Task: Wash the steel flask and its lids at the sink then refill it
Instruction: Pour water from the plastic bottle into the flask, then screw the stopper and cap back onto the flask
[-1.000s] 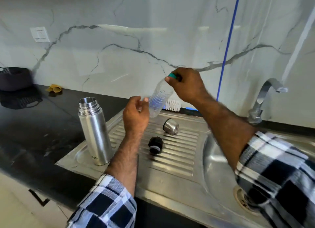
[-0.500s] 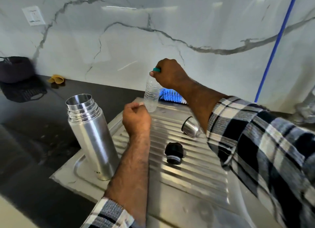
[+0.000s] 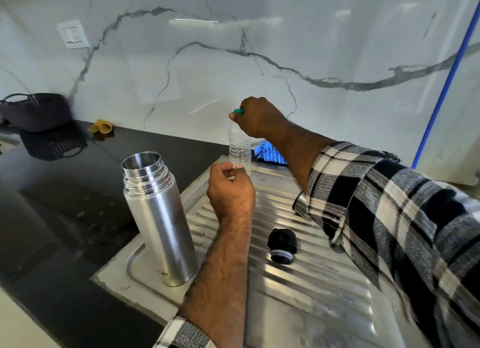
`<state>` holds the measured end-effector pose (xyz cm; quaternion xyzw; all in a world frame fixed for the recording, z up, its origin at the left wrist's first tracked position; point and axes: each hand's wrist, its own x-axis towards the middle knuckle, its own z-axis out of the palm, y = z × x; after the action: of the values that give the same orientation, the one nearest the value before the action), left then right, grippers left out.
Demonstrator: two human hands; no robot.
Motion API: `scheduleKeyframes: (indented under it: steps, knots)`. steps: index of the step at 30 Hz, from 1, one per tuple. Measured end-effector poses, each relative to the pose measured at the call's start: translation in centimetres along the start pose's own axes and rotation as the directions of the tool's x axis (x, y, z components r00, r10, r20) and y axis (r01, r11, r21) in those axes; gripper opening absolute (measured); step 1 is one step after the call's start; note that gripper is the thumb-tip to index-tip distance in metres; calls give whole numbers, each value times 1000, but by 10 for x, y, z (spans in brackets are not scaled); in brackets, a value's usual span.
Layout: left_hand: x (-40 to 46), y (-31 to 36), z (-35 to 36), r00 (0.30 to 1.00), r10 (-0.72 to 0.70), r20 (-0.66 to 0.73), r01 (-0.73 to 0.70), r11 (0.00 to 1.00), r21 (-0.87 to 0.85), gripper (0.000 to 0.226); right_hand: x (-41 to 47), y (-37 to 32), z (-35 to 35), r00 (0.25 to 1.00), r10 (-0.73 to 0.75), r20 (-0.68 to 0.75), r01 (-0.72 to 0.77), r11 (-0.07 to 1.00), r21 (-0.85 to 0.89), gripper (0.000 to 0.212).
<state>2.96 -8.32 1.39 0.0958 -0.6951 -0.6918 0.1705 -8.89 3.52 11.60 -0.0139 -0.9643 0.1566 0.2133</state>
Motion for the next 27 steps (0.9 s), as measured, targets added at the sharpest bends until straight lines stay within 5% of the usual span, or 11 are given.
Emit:
scheduleKeyframes:
  steps: [6,10,20,23,27]
  knots:
    - [-1,1,2,1000,17,19,-17,1000,25,12,-14,-1,-19,1000,10,-26,-10,1000,10,67]
    - [-1,4,0,1000,13,24,-13,1000,28,8,-63,5,-30,997,5,-74,4,993,118,43]
    - [-30,13,-18,968,161,192,-181,979,93,19,-220,39,-28,961,126,245,-172,969,178,30]
    - [-50,11,-35,961,185,207,-217,966,143,12,-249,32,-22,922,130,363,-194,970,144,49]
    - [-75,1,-53,957,179,227,-227,951,208,13,-268,12,-17,933,238,270,-259,965,45,67]
